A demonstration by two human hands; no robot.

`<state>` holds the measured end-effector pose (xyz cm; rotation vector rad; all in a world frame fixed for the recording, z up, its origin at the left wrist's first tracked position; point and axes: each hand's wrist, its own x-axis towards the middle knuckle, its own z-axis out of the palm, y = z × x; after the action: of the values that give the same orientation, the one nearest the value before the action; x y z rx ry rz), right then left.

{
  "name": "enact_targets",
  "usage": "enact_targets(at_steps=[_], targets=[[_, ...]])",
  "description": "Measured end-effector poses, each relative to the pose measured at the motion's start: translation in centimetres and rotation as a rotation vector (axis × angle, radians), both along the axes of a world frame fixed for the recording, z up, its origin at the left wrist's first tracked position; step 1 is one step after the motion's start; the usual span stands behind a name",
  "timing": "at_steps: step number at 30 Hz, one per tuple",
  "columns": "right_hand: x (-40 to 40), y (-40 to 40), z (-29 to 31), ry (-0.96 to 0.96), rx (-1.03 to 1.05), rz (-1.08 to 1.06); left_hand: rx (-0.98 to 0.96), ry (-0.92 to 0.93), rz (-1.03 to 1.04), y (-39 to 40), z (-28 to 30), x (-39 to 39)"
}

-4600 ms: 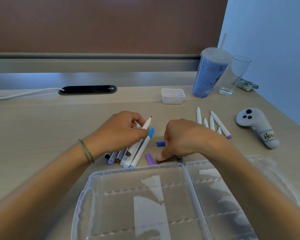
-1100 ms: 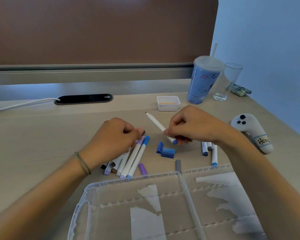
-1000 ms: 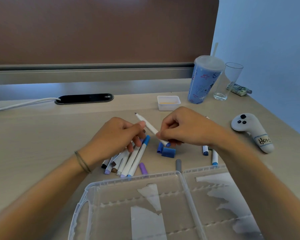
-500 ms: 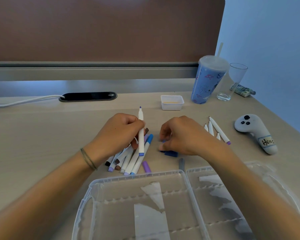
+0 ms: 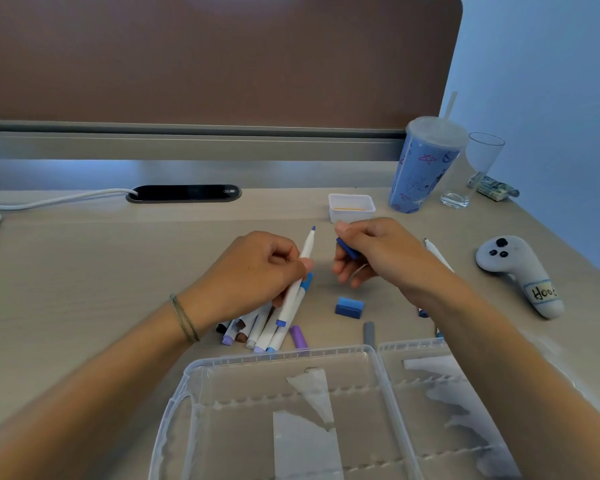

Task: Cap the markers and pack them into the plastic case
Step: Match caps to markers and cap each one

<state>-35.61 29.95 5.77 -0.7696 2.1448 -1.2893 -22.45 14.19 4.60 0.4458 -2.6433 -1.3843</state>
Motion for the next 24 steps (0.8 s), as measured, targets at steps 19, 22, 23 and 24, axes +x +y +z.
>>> enact_targets(at_steps=[19,22,23,24], targets=[[0.2,-0.1,0.3,0.087,-0.224,0.013,-0.141,0.017,-0.074,0.6,0.5,0.4],[0.5,-0.1,0.3,0.188,-0.199,0.047,-0.1,0.002,-0.058,0.8,0.3,0.3],[0.7,-0.3,0.1,0.237,-0.195,0.043,-0.113,0.004,-0.048,0.8,0.3,0.3],[0.9,-0.5,-0.1,0.277,-0.196,0.031,-0.119,0.007,-0.035,0.9,0.3,0.3]])
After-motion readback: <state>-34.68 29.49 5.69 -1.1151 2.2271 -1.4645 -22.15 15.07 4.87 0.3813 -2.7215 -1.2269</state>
